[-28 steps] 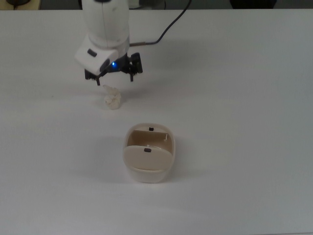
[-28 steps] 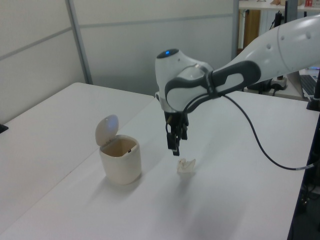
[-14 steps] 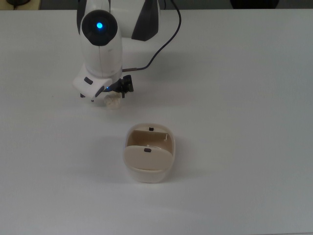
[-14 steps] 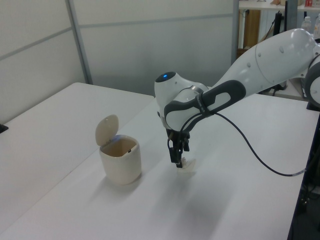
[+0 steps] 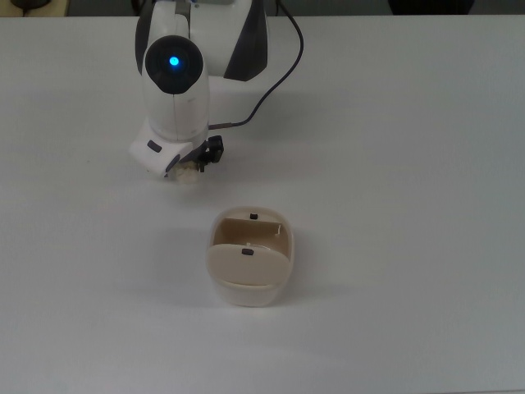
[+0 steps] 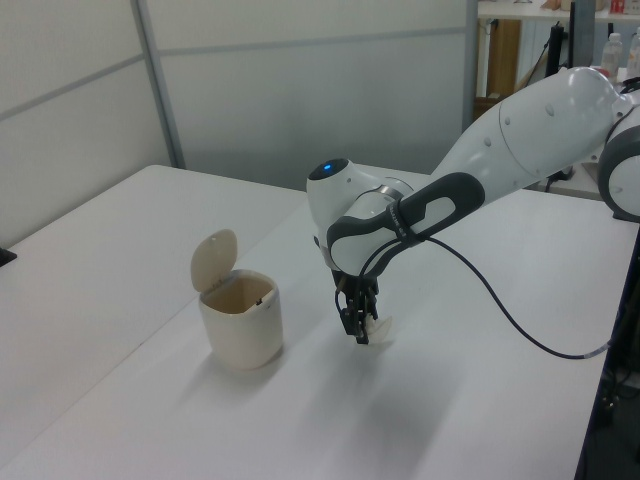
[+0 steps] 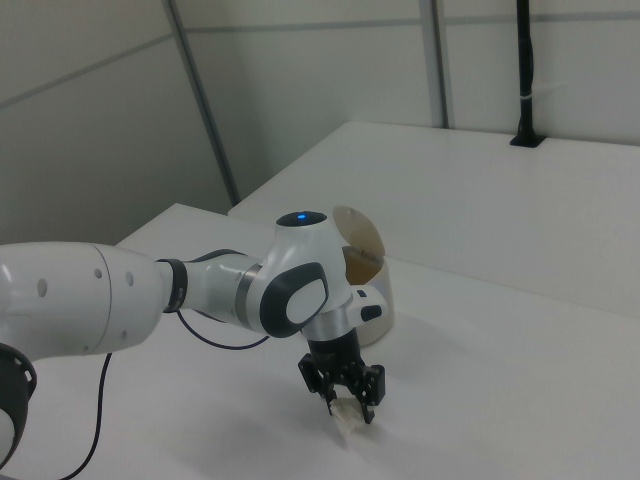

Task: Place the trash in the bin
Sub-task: 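Close the gripper around the crumpled paper ball, then lift the paper ball and carry it over the cream bin opening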

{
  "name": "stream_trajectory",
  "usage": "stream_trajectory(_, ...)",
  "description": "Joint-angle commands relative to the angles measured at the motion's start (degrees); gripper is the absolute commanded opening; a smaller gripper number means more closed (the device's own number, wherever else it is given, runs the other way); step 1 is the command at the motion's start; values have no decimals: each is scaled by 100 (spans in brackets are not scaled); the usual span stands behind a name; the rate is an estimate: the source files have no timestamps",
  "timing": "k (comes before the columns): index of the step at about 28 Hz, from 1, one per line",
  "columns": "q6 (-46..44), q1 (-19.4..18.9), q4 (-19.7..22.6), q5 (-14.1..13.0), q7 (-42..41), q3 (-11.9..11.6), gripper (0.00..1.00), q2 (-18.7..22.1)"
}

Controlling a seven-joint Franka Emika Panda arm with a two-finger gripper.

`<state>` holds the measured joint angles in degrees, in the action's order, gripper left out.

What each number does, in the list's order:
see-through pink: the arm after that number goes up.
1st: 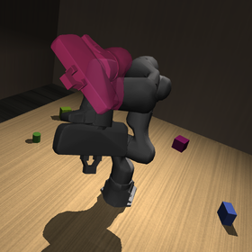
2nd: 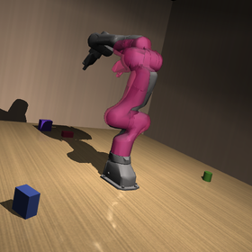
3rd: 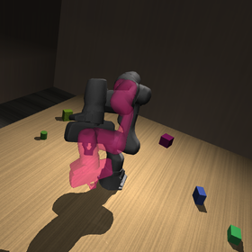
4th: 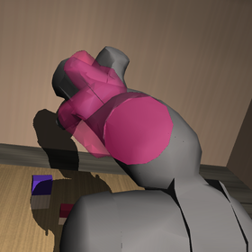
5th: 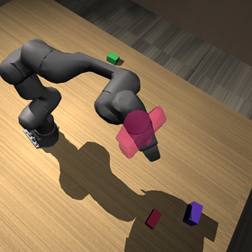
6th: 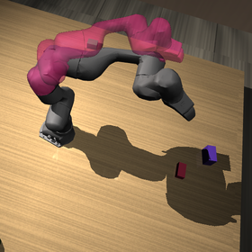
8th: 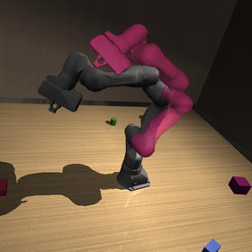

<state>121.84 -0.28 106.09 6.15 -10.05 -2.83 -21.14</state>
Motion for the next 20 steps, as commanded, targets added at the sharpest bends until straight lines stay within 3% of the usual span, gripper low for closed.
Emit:
stream_trajectory(1, 112, -16, 184, 105, -33, -7, 38, 180)
stream_trajectory(6, 147, -16, 70, 70, -6, 2, 38, 215)
stream_trajectory(11, 165, -16, -115, 44, -6, 28, 38, 636)
stream_trajectory(16, 147, -25, -544, -26, 3, 72, 38, 997)
stream_trajectory(20, 200, -33, -931, -228, 3, 177, 39, 936)
